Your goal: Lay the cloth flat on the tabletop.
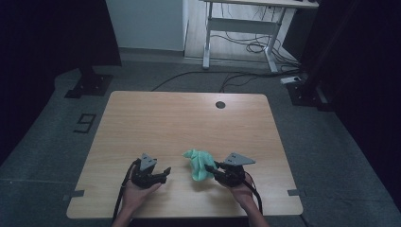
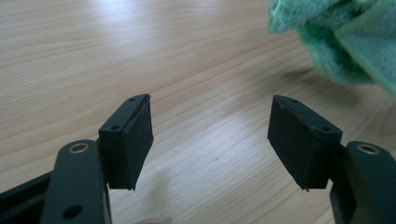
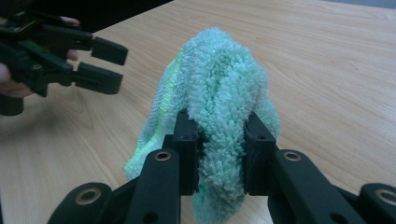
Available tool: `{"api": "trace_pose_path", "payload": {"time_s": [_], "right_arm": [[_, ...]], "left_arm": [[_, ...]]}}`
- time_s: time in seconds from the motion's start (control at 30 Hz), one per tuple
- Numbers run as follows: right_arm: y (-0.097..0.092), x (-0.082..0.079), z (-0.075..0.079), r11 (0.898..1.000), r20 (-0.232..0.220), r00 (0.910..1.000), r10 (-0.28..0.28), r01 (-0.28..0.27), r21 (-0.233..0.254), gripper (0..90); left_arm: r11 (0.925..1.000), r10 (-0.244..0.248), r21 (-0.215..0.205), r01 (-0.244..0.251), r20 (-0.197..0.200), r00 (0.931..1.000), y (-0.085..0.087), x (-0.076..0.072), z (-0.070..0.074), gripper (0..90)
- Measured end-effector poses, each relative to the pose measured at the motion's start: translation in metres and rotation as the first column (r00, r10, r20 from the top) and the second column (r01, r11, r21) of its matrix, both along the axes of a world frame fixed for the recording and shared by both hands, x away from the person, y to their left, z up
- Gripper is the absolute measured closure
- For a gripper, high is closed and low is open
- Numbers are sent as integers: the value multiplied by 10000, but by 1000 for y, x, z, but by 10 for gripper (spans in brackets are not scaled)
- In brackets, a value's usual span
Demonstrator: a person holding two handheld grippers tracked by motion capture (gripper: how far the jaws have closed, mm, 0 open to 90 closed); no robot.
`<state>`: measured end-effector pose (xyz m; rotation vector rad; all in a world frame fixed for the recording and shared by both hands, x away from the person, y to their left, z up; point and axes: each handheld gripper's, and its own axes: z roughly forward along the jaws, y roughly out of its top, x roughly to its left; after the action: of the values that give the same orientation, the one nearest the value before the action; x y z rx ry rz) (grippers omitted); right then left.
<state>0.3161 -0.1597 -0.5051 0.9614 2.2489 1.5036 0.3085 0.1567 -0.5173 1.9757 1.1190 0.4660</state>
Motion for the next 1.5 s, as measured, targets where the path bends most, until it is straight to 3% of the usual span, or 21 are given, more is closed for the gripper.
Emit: {"api": "trace_pose_path", "payload": {"time_s": [0.2, 0.4, 0.5, 0.63, 0.73, 0.8, 0.83, 1.0, 1.23, 1.43, 1.5], "right_arm": [[1, -2, -6, 9999, -69, 9999, 94, -95, -100, 719], [0, -4, -7, 9999, -32, 9999, 132, -132, -95, 719], [1, -4, -7, 9998, -18, 9999, 150, -151, -97, 718], [2, -4, -8, 9998, -38, 9998, 183, -183, -72, 717], [4, -5, -8, 9994, -58, 9994, 339, -339, 29, 718], [4, -5, -8, 9993, -71, 9993, 376, -376, 42, 718], [5, -6, -8, 9992, 3, 9993, 386, -386, -89, 718], [1, -4, -9, 9992, -106, 9991, 400, -399, 92, 718], [-11, 1, -9, 9994, -288, 9995, 159, -150, 322, 686], [-19, 6, -12, 9987, -533, 9986, -20, 46, 503, 624], [-22, 8, -14, 9991, -632, 9976, -277, 297, 311, 596]], "left_arm": [[9982, -360, -485, 354, -112, 9993, -12, 11, 2, 310], [9973, -384, -628, 372, -174, 9991, -21, 22, 2, 358], [9965, -623, -575, 610, -217, 9978, -26, 28, 1, 436], [9935, -998, -584, 973, -428, 9941, -34, 37, -2, 474], [9886, -1339, -774, 1294, -562, 9894, -40, 44, -4, 571], [9863, -1468, -850, 1417, -569, 9875, -41, 45, -5, 602], [9806, -1774, -946, 1715, -574, 9825, -43, 46, -5, 717], [9749, -2008, -1105, 1933, -614, 9777, -44, 45, -6, 877], [9657, -2090, -1603, 2045, -115, 9778, -35, 38, 8, 898], [9611, -2291, -1597, 2252, -61, 9734, -31, 34, 17, 899], [9609, -2340, -1528, 2310, -16, 9722, -30, 31, 19, 899]]}}
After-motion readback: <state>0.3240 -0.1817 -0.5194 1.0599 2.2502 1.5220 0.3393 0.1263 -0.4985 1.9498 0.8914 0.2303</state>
